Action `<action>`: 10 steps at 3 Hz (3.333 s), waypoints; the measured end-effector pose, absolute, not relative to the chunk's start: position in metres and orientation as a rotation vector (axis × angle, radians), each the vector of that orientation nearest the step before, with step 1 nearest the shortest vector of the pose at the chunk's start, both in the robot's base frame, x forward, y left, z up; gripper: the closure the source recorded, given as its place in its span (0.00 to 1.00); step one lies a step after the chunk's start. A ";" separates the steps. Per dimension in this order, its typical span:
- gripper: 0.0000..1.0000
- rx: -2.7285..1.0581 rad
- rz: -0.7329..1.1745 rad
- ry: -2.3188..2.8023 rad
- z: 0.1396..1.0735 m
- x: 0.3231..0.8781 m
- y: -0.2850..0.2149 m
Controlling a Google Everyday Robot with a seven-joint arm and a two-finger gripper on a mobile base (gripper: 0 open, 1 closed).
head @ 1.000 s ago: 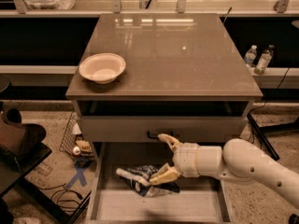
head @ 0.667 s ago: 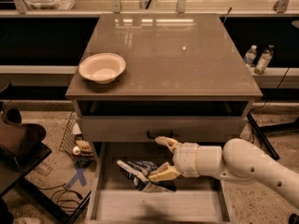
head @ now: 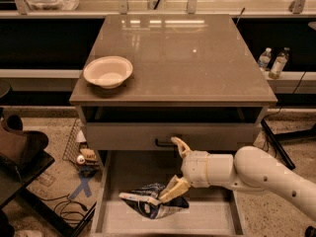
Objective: Place blue chip bag into middle drawer
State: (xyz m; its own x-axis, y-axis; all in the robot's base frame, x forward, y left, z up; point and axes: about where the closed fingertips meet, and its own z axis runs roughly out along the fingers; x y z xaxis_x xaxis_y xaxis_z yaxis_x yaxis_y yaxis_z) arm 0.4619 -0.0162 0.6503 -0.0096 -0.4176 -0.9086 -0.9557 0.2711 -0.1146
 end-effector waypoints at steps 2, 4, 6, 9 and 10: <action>0.37 -1.306 0.718 1.590 0.650 0.461 -0.013; 0.83 -1.339 0.681 1.613 0.645 0.462 -0.013; 1.00 -1.588 0.364 1.732 0.603 0.447 0.003; 0.59 -1.651 -0.003 1.777 0.600 0.442 -0.051; 0.36 -1.652 -0.006 1.774 0.602 0.443 -0.050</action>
Offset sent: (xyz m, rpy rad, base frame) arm -0.0003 0.0012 0.0000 0.0004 0.0002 0.0025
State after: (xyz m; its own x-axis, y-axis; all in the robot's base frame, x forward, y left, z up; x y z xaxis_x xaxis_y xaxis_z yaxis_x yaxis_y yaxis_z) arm 0.4426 -0.0504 0.6019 0.0613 -0.8761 -0.4782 -0.8730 0.1852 -0.4512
